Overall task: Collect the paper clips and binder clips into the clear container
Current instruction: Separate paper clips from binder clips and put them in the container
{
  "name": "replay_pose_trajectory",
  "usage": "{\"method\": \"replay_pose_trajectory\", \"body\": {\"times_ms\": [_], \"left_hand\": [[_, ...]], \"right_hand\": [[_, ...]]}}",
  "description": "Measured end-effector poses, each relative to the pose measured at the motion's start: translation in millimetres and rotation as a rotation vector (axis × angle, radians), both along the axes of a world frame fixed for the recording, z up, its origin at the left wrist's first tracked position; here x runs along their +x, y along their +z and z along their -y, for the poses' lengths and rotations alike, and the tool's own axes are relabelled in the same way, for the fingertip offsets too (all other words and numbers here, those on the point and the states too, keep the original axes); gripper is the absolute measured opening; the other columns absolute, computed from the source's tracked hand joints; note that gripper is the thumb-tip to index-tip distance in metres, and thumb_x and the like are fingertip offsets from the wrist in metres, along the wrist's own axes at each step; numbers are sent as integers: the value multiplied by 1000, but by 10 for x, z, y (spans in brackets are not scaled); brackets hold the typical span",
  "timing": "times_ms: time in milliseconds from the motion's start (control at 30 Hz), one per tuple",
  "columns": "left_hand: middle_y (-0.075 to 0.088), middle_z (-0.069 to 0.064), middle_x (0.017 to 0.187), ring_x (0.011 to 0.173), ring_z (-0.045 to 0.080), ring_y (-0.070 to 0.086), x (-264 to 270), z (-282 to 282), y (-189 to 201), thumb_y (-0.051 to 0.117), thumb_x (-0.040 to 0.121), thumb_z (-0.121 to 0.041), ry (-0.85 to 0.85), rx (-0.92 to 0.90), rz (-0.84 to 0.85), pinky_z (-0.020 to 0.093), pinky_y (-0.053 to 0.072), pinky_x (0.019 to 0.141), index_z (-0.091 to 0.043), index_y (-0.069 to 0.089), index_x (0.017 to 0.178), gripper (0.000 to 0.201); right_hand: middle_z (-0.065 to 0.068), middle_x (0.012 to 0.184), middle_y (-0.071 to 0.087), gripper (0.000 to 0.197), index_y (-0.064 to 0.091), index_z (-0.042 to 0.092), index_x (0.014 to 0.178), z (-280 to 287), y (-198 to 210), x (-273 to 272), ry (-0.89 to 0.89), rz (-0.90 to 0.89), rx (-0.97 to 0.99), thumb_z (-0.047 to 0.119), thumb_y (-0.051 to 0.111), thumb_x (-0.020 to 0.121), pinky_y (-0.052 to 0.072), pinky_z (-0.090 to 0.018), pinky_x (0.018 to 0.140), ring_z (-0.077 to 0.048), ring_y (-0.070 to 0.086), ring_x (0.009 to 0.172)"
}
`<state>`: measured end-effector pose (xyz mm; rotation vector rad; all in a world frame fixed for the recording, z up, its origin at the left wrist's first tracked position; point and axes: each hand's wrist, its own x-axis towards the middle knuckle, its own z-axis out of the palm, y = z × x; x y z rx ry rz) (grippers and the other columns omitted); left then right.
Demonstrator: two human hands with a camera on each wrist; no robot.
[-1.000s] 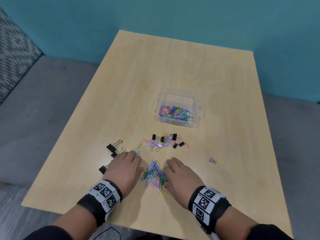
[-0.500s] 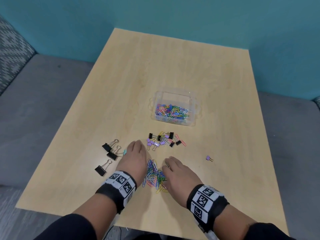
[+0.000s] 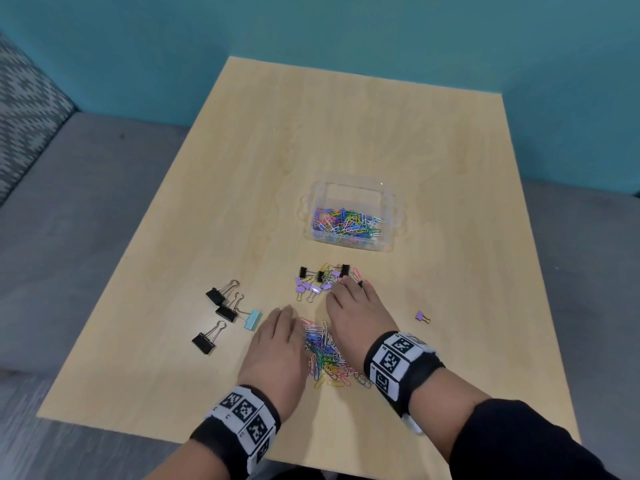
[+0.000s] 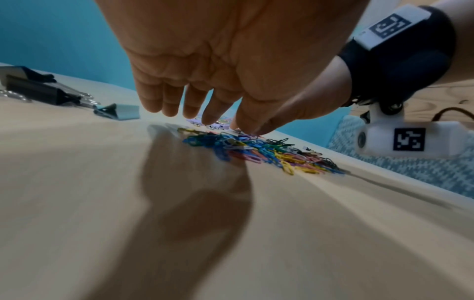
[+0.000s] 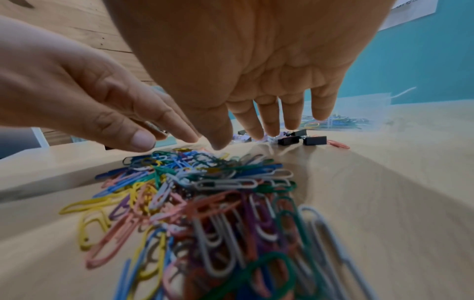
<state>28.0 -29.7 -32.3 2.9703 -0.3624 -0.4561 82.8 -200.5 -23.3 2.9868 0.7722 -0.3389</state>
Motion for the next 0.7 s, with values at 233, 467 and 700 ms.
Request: {"method": "replay_pose_trajectory", "body": {"times_ms": [233, 467, 700], "left_hand": [[47, 19, 137, 128, 37, 42, 115, -41, 21, 26, 87, -31, -44, 0, -16, 50, 39, 102, -2, 53, 127, 56], [26, 15, 151, 139, 36, 21, 527, 32, 124, 44, 85, -23, -126, 9, 8, 47, 22, 112, -13, 30, 143, 60], [3, 1, 158, 143, 29, 1, 816, -73, 20, 47, 91, -28, -235, 167, -5, 42, 6, 115, -21, 8, 149, 71]], "right_hand": [[-14, 141, 44, 55, 47, 7, 132, -130, -4, -54, 85, 17, 57, 27, 58, 82, 27, -59, 107, -38, 32, 134], [-12, 133, 52, 59, 52, 7, 129, -81, -40, -31, 56, -29, 38, 23, 64, 73, 29, -59, 106, -38, 38, 131], [-12, 148, 35, 62, 43, 12, 135, 22, 24, 198, 47, -21, 3, 19, 59, 75, 15, -57, 112, -35, 19, 141]]}}
